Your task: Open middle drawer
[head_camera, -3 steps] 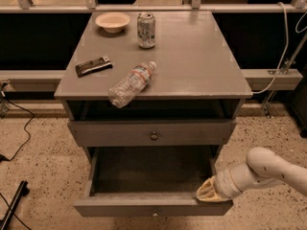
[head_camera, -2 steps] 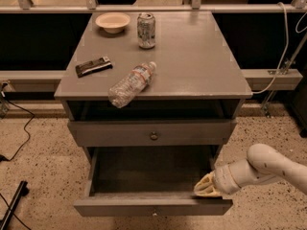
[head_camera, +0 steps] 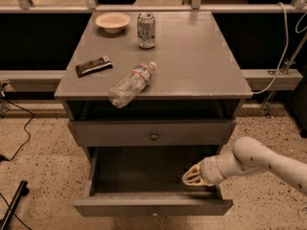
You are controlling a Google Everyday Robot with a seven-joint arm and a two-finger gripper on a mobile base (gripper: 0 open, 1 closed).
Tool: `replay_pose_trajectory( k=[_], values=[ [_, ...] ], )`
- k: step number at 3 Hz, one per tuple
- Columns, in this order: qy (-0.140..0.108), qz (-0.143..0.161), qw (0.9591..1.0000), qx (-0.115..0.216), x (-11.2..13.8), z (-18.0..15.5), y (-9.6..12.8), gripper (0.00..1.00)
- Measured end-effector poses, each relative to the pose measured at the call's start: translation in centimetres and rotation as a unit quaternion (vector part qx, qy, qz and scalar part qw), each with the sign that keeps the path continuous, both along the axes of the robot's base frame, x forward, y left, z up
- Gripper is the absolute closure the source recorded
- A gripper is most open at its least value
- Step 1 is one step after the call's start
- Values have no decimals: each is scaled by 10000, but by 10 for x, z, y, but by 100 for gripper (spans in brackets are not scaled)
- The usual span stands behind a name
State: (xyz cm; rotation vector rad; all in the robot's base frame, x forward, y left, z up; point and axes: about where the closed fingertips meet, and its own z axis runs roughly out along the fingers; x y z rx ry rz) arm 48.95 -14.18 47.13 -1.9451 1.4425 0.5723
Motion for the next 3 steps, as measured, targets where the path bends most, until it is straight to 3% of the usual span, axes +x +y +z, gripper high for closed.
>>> replay_pose_trajectory(
  k=[1,3],
  values=[
    [-96,63,9994,-318,9,-31,11,100],
    [788,184,9926,-900,-16,-92,21,100]
  ],
)
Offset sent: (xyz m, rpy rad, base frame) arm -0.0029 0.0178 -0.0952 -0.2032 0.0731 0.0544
